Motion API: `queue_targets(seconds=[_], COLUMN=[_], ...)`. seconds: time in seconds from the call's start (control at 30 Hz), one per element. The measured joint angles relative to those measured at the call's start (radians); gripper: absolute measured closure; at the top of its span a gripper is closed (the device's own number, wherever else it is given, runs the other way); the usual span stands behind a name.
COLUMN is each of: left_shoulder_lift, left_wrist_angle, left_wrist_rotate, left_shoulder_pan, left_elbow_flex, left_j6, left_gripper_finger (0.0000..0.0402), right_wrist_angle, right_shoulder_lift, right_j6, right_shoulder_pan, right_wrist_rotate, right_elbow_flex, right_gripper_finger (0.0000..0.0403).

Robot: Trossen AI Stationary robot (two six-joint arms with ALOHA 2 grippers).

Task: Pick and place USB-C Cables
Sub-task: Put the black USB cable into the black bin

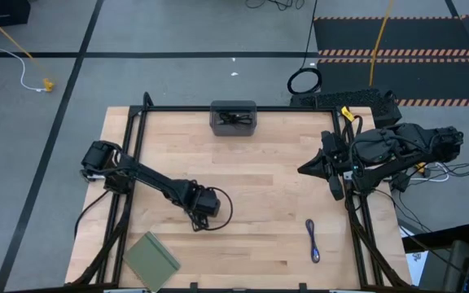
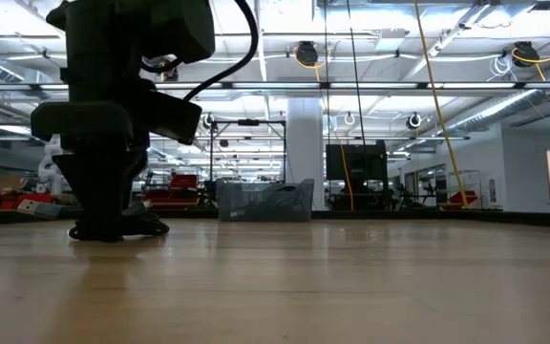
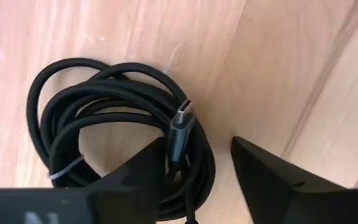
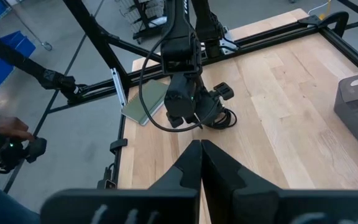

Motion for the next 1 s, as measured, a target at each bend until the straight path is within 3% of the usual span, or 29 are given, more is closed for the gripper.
queue_targets(seconds=[0.2,0.37,1.0], left_shoulder_lift=[-0.001,0.001,0.003], left_wrist_angle=[0.002,-0.028,-0.341], left_wrist_rotate=[0.013,0.033,0.045], left_shoulder_pan=[0.004,0.008,0.084], left_elbow_flex=[0.0,0.018,0.373], left_j6=[0.017,0.029,0.187], left_gripper_finger=[0.0306,0.0356,0.0345], right_wrist_angle=[0.0,0.0,0.0], right_shoulder_lift=[0.0,0.0,0.0], right_j6=[-0.001,-0.003,-0.106], right_shoulder_pan=[0.0,-0.001,-0.051], right_wrist_rotate=[0.004,0.066,0.105], right_elbow_flex=[0.0,0.0,0.0], right_gripper_finger=[0.0403,0.0403,0.0403])
